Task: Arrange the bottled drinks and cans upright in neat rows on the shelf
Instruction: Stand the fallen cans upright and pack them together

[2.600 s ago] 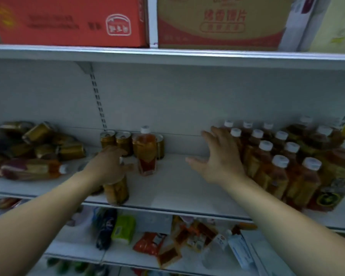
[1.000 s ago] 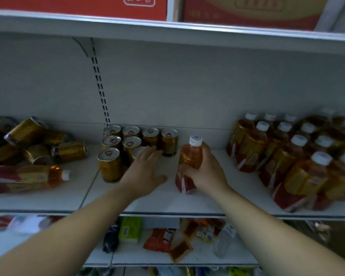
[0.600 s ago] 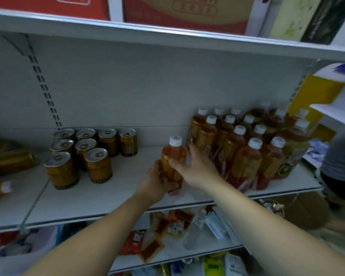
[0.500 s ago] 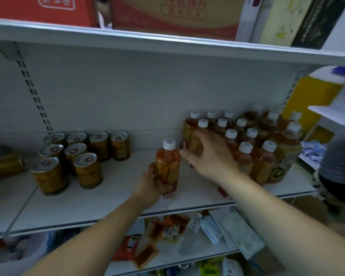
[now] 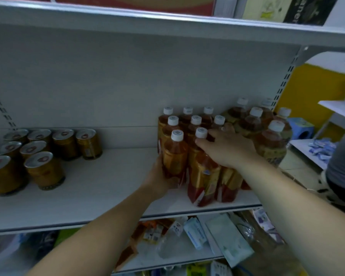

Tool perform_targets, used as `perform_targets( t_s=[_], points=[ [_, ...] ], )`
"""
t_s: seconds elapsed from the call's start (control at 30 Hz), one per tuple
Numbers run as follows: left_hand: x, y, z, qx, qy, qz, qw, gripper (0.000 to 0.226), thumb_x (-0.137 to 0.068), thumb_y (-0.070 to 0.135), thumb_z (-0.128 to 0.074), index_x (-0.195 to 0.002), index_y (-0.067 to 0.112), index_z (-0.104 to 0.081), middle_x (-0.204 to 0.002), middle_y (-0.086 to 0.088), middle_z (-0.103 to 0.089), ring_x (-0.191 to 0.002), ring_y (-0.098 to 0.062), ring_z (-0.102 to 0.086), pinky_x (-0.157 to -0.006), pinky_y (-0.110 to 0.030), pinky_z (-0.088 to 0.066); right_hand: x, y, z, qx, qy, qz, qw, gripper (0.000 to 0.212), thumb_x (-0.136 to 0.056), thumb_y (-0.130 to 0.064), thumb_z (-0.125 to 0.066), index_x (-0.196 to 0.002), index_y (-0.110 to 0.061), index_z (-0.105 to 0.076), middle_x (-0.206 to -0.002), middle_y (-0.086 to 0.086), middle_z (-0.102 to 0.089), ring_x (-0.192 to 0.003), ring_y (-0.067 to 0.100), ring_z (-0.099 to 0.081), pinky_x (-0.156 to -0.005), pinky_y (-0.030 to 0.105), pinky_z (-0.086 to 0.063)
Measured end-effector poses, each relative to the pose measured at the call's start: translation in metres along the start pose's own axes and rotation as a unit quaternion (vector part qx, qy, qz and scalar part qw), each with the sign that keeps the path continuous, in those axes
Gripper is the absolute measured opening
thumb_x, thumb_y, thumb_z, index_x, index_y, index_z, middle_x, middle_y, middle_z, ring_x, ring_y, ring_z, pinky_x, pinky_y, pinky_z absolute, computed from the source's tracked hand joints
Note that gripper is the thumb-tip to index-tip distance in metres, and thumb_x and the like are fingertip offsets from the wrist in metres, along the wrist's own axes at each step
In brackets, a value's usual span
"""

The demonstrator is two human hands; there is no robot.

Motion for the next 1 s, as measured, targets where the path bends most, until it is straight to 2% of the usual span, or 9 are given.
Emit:
perform_targets(
  t_s=[0.13,0.23,0.37,0.43,0.5,0.63,0.77,0.87,1.0],
  points=[
    [-0.014,-0.002,-0.014,0.057,-0.035,-0.018,0.998,0.102,-0.072,-0.023,-0.062,-0.148,0.024,-0.012,-0.127,0.005,-0.052,-0.109,-0.002,-0.057,-0.074,-0.016,-0.052,-0.004,0.009,-0.001,0.009,0.014,0.004,1.000,0.071,-0.083,-0.078,-0.021,-0.139,-0.038,-0.039,-0.156,0.007,-0.019,-0.127,0.035,-0.043,-0.087,0.043,-0.037],
    [-0.015,-0.003,-0.014,0.056,-0.056,0.004,0.997,0.115,-0.062,-0.010,-0.074,-0.150,0.025,-0.007,-0.134,0.002,-0.048,-0.121,-0.014,-0.052,-0.092,-0.031,-0.052,-0.004,0.008,0.001,0.012,0.023,0.005,1.000,0.073,-0.082,-0.078,-0.021,-0.136,-0.034,-0.043,-0.152,0.009,-0.024,-0.123,0.036,-0.046,-0.088,0.043,-0.039],
    [0.004,0.029,-0.002,-0.079,-0.052,-0.009,0.995,0.111,-0.070,0.004,-0.081,-0.149,0.015,-0.003,-0.133,0.013,-0.037,-0.130,-0.013,-0.036,-0.087,-0.004,-0.039,-0.004,0.009,-0.005,-0.005,-0.019,-0.007,1.000,0.082,-0.075,-0.083,-0.023,-0.140,-0.034,-0.037,-0.153,0.008,-0.023,-0.128,0.038,-0.040,-0.100,0.053,-0.036],
    [0.013,0.036,0.025,-0.159,-0.013,0.015,0.987,0.108,-0.078,0.026,-0.076,-0.151,0.018,0.004,-0.153,0.006,-0.021,-0.140,-0.015,-0.024,-0.106,-0.016,-0.027,-0.004,0.006,0.001,-0.014,-0.034,-0.012,0.999,0.089,-0.072,-0.083,-0.032,-0.146,-0.034,-0.029,-0.156,0.008,-0.021,-0.136,0.038,-0.031,-0.105,0.056,-0.031],
    [0.025,0.042,0.057,-0.233,0.009,0.028,0.972,0.100,-0.083,0.040,-0.068,-0.152,0.024,0.002,-0.160,0.002,-0.006,-0.145,-0.018,-0.016,-0.113,-0.029,-0.019,-0.003,-0.008,0.014,0.013,-0.016,0.009,1.000,0.090,-0.074,-0.081,-0.040,-0.148,-0.032,-0.024,-0.157,0.007,-0.021,-0.140,0.037,-0.025,-0.110,0.056,-0.025],
    [0.066,0.060,0.125,-0.339,0.012,0.015,0.941,0.079,-0.090,0.041,-0.059,-0.151,0.026,-0.013,-0.159,0.003,-0.015,-0.143,-0.019,-0.023,-0.112,-0.030,-0.023,0.005,-0.087,0.034,0.008,0.046,0.127,0.991,0.077,-0.077,-0.073,-0.043,-0.138,-0.025,-0.042,-0.144,0.007,-0.042,-0.130,0.031,-0.040,-0.103,0.045,-0.035],
    [0.117,0.052,0.203,-0.421,0.011,0.040,0.906,0.066,-0.089,0.041,-0.060,-0.145,0.024,-0.031,-0.152,0.004,-0.031,-0.134,-0.019,-0.038,-0.105,-0.026,-0.031,0.023,-0.191,0.019,0.004,-0.001,0.187,0.982,0.070,-0.087,-0.061,-0.049,-0.145,-0.025,-0.034,-0.148,0.008,-0.037,-0.131,0.031,-0.040,-0.099,0.037,-0.037],
    [0.161,0.031,0.272,-0.443,0.032,0.052,0.894,0.041,-0.087,0.036,-0.063,-0.123,0.023,-0.048,-0.123,0.004,-0.054,-0.110,-0.016,-0.052,-0.085,-0.015,-0.039,0.043,-0.275,-0.005,-0.009,-0.031,0.223,0.974,0.072,-0.085,-0.065,-0.050,-0.144,-0.026,-0.035,-0.147,0.007,-0.040,-0.129,0.030,-0.044,-0.101,0.039,-0.040],
    [0.228,-0.005,0.371,-0.443,0.090,0.104,0.886,0.069,-0.086,0.041,-0.063,-0.146,0.024,-0.031,-0.150,0.000,-0.036,-0.134,-0.020,-0.038,-0.104,-0.027,-0.033,0.079,-0.383,-0.038,-0.022,-0.060,0.273,0.960,0.071,-0.083,-0.066,-0.054,-0.140,-0.027,-0.041,-0.145,0.005,-0.045,-0.123,0.028,-0.049,-0.093,0.035,-0.044]
  ],
)
Point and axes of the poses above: each hand's wrist, its own x-axis away from the middle knuckle, its own z-axis out of the back of the hand, y = z × x, the point moved 9 cm from there along -x, towards the middle knuckle
